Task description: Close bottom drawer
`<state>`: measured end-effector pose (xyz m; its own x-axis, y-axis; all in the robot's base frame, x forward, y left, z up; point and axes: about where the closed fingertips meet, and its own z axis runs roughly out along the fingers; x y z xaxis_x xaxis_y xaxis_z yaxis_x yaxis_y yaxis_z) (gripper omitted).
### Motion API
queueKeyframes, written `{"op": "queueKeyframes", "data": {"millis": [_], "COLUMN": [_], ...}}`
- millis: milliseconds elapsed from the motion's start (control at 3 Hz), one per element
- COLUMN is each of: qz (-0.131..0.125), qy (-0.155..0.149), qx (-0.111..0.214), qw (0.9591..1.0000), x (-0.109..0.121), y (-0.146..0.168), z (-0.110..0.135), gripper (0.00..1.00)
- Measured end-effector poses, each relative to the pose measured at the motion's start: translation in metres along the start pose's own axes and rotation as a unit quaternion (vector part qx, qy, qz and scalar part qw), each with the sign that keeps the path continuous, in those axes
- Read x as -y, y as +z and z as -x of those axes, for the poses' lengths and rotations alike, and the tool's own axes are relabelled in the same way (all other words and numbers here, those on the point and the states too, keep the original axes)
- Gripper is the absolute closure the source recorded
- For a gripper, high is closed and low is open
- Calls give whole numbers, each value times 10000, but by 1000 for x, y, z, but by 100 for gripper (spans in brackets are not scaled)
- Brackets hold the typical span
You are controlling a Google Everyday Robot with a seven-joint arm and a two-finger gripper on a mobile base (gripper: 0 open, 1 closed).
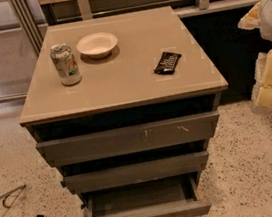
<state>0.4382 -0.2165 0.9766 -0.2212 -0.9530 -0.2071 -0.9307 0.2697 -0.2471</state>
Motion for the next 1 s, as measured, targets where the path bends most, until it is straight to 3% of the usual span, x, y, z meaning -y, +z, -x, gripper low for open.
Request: {"op": "queueKeyframes", "data": {"millis": [333, 667, 1000], "qz": [0, 0, 23], "qy": [0, 0, 115], "qx": [0, 0, 160], "qw": [10000, 10000, 9998], "x": [0, 0, -15], "y": [0, 0, 22], "z": [0, 0, -2], "gripper": [0, 15, 38]}}
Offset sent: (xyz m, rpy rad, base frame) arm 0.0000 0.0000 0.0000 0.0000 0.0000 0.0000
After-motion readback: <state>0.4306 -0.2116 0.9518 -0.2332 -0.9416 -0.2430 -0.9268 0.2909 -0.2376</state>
